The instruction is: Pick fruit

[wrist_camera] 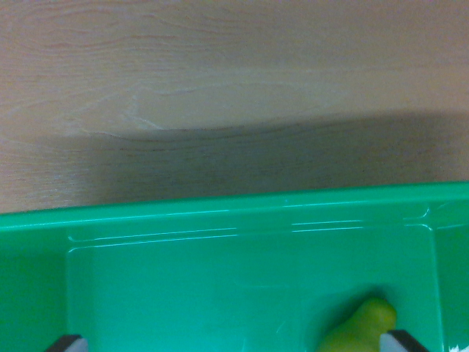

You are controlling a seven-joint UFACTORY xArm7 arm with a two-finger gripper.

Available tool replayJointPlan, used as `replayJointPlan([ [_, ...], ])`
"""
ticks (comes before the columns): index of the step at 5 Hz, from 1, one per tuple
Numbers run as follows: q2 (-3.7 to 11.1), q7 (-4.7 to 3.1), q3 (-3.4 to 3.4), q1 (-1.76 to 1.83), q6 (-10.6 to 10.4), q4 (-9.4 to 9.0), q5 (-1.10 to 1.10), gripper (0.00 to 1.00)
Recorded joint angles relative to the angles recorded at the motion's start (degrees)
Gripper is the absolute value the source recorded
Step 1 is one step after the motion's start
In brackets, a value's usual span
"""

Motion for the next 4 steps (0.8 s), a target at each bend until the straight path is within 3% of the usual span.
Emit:
replayJointPlan([
  [1,1.01,1.15,-0.33,-0.5,-2.4,-2.29,-0.02,0.0],
  [2,1.01,1.15,-0.33,-0.5,-2.4,-2.29,-0.02,0.0],
  [3,2.11,2.4,-0.7,-1.05,-5.1,-4.79,-0.03,0.0],
  [4,2.11,2.4,-0.7,-1.05,-5.1,-4.79,-0.03,0.0],
])
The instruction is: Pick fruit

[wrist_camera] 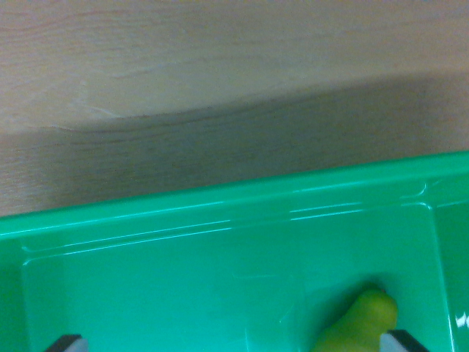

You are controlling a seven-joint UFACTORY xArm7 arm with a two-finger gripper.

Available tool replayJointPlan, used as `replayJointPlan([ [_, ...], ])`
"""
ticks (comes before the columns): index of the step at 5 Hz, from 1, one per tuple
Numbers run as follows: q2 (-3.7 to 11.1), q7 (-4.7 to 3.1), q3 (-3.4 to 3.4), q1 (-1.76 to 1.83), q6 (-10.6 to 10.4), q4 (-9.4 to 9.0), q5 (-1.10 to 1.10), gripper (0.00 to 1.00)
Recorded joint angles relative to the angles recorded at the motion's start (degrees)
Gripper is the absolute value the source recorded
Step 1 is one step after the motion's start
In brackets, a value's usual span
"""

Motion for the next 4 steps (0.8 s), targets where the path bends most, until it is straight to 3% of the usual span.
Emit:
replayJointPlan([
  [1,1.12,1.28,-0.37,-0.56,-2.7,-2.55,-0.02,0.0],
  [2,1.12,1.28,-0.37,-0.56,-2.7,-2.55,-0.02,0.0],
  [3,2.24,2.56,-0.74,-1.12,-5.4,-5.1,-0.03,0.0],
  [4,2.24,2.56,-0.74,-1.12,-5.4,-5.1,-0.03,0.0],
])
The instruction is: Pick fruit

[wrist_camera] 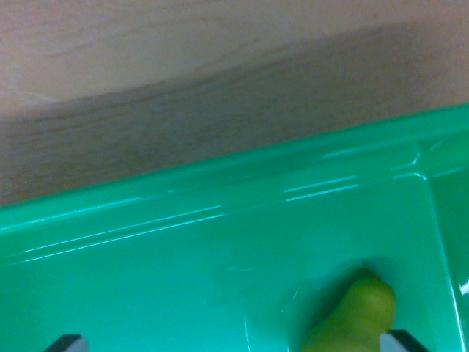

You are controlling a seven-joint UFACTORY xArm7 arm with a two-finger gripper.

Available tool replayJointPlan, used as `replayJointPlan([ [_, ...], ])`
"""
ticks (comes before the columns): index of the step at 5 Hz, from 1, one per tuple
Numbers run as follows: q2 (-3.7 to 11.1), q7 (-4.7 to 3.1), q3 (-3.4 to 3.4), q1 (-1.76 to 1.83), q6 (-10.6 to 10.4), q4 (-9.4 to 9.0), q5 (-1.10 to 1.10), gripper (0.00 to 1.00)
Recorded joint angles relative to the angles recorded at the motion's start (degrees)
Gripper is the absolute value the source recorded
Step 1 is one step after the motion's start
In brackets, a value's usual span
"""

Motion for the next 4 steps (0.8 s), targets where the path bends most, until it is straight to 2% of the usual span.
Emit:
replayJointPlan([
  [1,1.14,1.3,-0.38,-0.57,-2.7,-2.6,-0.02,0.0],
  [2,1.14,1.3,-0.38,-0.57,-2.7,-2.6,-0.02,0.0],
  [3,2.24,2.55,-0.74,-1.12,-5.4,-5.08,-0.03,0.0],
  [4,2.24,2.55,-0.74,-1.12,-5.4,-5.08,-0.03,0.0],
])
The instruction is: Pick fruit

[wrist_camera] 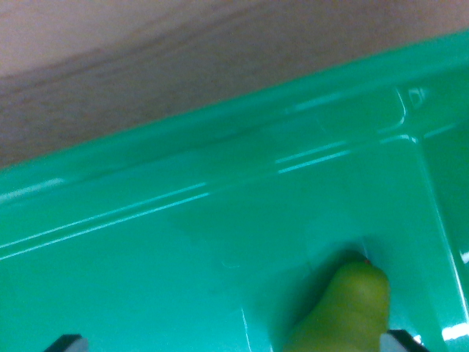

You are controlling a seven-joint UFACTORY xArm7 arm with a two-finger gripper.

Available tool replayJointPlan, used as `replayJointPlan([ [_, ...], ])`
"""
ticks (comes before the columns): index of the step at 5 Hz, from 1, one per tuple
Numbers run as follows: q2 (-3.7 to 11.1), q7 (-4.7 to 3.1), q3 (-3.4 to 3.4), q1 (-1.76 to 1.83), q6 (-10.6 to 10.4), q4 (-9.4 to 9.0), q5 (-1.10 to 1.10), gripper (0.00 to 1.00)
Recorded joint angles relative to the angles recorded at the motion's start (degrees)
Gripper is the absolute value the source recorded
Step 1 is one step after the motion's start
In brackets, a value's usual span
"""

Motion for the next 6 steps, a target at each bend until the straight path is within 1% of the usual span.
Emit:
replayJointPlan([
  [1,1.01,1.15,-0.33,-0.5,-2.4,-2.29,-0.02,0.0],
  [2,1.01,1.15,-0.33,-0.5,-2.4,-2.29,-0.02,0.0],
  [3,2.0,2.28,-0.66,-1.0,-4.8,-4.54,-0.03,0.0],
  [4,2.0,2.28,-0.66,-1.0,-4.8,-4.54,-0.03,0.0],
  [5,2.9,3.3,-0.96,-1.45,-7.0,-6.59,-0.05,0.0],
  [6,2.9,3.3,-0.96,-1.45,-7.0,-6.59,-0.05,0.0],
])
